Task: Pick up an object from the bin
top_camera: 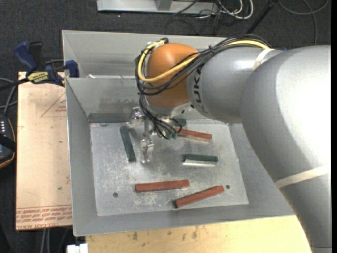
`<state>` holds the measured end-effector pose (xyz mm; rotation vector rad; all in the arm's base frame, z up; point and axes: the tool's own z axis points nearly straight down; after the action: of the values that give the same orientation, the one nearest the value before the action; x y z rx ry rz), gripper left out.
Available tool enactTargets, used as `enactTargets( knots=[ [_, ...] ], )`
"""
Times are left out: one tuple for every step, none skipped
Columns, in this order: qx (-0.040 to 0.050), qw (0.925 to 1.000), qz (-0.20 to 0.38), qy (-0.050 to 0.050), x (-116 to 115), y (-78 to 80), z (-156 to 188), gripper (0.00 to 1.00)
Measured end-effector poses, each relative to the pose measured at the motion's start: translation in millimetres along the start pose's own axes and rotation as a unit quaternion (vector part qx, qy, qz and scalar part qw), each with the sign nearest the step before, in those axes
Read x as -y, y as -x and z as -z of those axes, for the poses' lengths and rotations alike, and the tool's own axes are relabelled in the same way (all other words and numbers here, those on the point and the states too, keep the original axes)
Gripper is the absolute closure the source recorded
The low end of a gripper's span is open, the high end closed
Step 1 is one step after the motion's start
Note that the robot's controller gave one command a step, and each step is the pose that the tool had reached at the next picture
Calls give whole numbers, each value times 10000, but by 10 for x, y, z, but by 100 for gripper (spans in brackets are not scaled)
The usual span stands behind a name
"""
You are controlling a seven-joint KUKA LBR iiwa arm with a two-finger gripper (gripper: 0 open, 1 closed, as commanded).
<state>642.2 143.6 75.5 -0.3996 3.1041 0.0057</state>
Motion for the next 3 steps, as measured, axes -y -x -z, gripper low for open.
enactTargets(
  knots=[
    [1,10000,0,0,0,0,0,0],
    [35,9981,607,-23,-80,-53,6,0],
    [-23,9315,3636,6,-344,8,24,100]
  ],
)
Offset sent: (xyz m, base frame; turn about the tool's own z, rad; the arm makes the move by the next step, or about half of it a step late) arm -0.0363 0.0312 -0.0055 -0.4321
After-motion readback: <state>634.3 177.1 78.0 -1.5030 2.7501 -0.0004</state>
